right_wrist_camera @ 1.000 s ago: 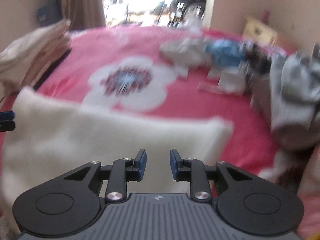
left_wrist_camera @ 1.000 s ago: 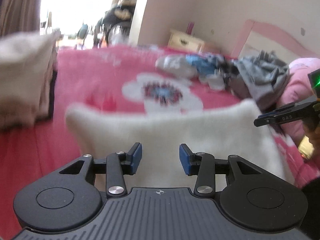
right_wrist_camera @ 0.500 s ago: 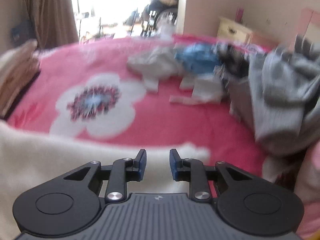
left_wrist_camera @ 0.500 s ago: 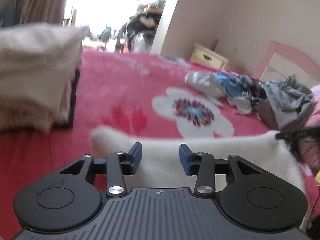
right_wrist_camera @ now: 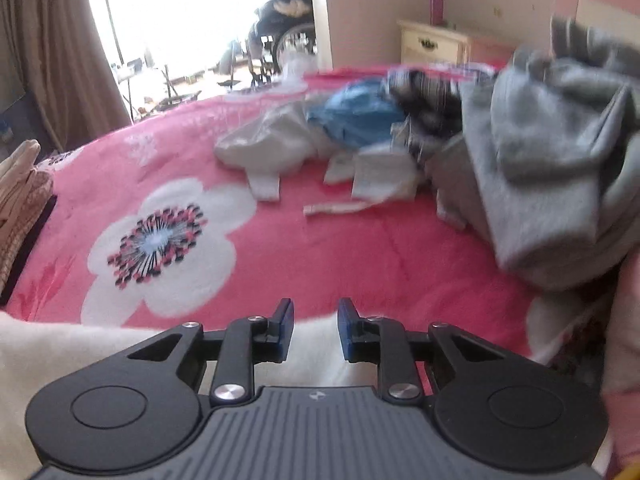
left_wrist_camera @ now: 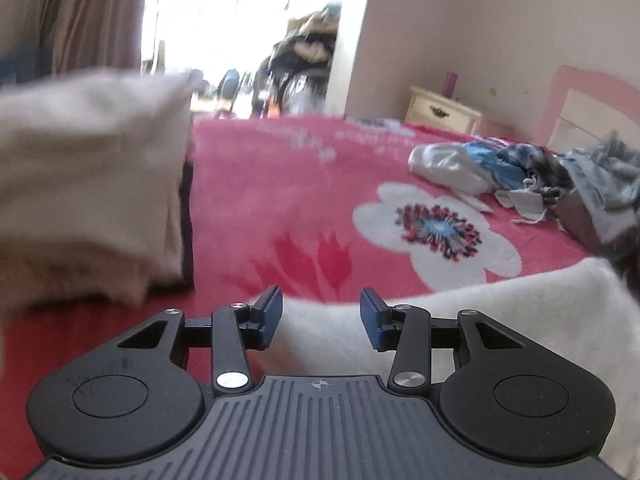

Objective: Fold clothes

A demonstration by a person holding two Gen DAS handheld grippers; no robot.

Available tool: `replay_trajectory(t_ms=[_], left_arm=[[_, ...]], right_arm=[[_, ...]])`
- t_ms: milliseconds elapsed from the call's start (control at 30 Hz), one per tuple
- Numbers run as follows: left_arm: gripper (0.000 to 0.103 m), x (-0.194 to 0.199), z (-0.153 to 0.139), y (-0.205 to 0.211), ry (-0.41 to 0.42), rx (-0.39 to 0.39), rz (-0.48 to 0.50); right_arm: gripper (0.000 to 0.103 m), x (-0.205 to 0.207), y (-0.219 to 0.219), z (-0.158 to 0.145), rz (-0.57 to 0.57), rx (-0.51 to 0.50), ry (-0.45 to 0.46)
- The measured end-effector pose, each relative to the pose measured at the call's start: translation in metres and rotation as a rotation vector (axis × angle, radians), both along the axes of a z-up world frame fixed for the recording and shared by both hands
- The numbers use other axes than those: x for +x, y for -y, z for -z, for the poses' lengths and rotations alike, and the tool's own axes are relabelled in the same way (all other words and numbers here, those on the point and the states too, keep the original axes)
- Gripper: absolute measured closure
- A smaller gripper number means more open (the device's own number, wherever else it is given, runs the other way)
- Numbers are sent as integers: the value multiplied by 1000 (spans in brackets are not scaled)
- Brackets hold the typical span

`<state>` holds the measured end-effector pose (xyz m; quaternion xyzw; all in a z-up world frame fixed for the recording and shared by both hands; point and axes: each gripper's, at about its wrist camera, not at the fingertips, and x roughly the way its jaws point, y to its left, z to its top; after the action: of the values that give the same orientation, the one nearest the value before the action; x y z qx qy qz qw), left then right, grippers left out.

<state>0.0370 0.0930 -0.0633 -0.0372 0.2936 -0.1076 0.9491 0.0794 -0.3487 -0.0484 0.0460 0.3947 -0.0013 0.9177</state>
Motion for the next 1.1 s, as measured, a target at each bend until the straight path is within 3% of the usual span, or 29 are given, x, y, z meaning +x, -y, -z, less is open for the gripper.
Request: replay_trajectory(t_ms=[167,333,433,567,600,667,800,967,1067,1100], left_arm=[[58,12,26,2,-70,6,-34],[58,7,12,-2,-62,13,-32],[59,-8,-7,-3,-40,-7,-10],[59,-24,-10,-2,-83,-89,59],[59,-24,-3,0,-111,-87,68],[59,-23,15,9,-144,-22,63],[59,-29,6,8,-118,-9,64],[59,-55,-23,9,-83,-52,139],[58,-65,-9,25,-152,-24,190],[59,-63,3,30,-195,10,181]], right_arm=[[78,13,17,40,81,-6,-122],[83,1,28,4,116,80,-74],[83,-18,19,-21,28,98,-61],[83,-32,6,2,-50,23,-212],[82,-32,7,16,-44,0,-254],[82,-39,17,37,-18,54,-264],[86,-48,24,11,12,127,-256],[86,-77,-9,-8,-191,25,-272],[86,-87,-26,24,-254,-121,-318],[86,-88,-26,29,-259,-123,-307]])
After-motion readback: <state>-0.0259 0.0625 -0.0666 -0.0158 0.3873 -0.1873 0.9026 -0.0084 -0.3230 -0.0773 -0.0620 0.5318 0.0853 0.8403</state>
